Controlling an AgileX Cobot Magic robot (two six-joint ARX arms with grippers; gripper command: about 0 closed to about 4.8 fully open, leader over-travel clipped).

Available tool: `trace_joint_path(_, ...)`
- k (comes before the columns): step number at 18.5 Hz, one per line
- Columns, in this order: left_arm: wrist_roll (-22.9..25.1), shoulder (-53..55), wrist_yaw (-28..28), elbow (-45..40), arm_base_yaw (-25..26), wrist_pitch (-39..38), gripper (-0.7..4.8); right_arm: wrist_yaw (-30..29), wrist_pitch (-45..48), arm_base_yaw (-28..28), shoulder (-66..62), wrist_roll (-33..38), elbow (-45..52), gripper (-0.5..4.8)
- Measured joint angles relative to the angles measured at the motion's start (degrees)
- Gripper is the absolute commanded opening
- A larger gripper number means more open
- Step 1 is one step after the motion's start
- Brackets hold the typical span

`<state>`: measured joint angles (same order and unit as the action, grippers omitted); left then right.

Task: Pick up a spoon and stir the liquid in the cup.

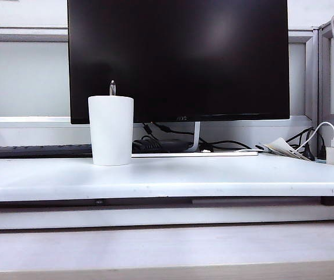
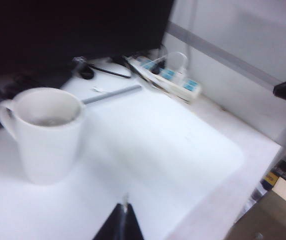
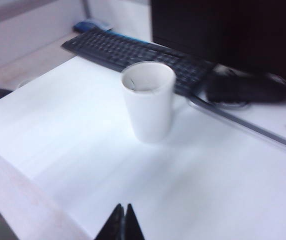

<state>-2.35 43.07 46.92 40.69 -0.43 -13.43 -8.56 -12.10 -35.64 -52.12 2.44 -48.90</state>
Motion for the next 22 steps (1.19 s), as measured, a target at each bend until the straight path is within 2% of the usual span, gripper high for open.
trace_joint_path(3,-0.8,-9.8,-4.1,-3.3,0.0,-4.6,-0.05,5.7,0.1,0.0,14.7,3.0,9.0,-0.02)
trace_joint_path(5,-2.1,-15.0,-6.7,-5.0,0.0,-4.5,-0.05,8.5,0.2,0.0,21.1,3.3,12.2,-0.02)
trace_joint_path(6,-3.6,-20.2,-9.9,-7.0,0.0,-4.4,-0.05,10.5,0.0,0.0,25.6,3.4,14.4,-0.02)
trace_joint_path(9,-6.2,-27.9,-14.6,-10.4,0.0,-4.5,-0.05,13.8,-2.7,0.0,31.2,3.4,15.6,-0.01)
trace_joint_path(14,-10.4,-35.0,-14.8,-14.7,0.0,-6.5,-0.05,14.7,-10.0,0.1,35.9,3.4,15.9,-0.02)
trace_joint_path(19,-12.1,-42.5,-14.0,-17.6,0.0,-9.8,-0.05,16.5,-10.8,0.1,52.1,3.4,23.2,-0.02)
trace_joint_path(22,-13.4,-42.8,-14.0,-17.7,0.0,-9.9,-0.04,17.5,-11.3,0.4,51.0,3.5,24.3,0.02)
